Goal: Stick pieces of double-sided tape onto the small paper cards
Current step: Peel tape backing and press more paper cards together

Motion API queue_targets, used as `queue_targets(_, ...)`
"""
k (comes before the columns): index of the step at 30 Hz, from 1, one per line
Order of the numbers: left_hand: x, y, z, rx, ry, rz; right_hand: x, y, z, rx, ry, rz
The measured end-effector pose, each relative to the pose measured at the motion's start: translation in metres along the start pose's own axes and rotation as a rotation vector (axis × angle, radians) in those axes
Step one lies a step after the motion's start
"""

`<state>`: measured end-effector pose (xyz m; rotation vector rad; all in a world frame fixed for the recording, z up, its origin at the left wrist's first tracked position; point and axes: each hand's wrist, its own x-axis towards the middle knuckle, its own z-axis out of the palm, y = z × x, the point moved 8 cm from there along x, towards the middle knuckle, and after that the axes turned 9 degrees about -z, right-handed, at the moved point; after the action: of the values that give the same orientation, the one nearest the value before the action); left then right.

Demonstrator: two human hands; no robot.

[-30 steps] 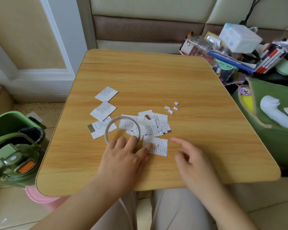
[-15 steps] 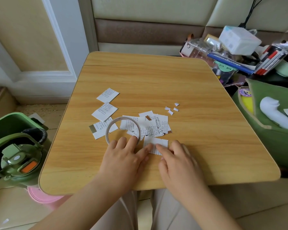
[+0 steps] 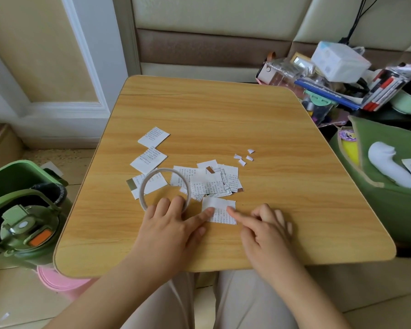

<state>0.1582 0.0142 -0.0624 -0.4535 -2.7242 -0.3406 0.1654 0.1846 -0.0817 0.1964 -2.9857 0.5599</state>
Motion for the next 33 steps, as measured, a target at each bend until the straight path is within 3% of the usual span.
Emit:
queue_targets(9,-0.021,-0.008,-0.005,-0.017,-0.015,-0.029,0.007,-0.006,0.0,0.062,0.013,-0.065)
queue_targets(15,-0.02,-0.009,-0.006,-0.038,-0.028,-0.064,0.043,-0.009,-0.02,0.3,0.054,-0.08)
queue_targets(17,-0.02,-0.01,-0.005,-0.054,-0.022,-0.076,0.063,-0.019,-0.027,0.263,0.032,-0.135)
queue_targets(23,-0.019,-0.009,-0.007,-0.078,0.012,-0.115,0.111,-0.038,-0.003,-0.01,-0.247,-0.216)
queue_targets(33,-0.021,-0.009,-0.007,-0.092,0.048,-0.112,0.109,-0.036,0.002,-0.03,-0.223,-0.228)
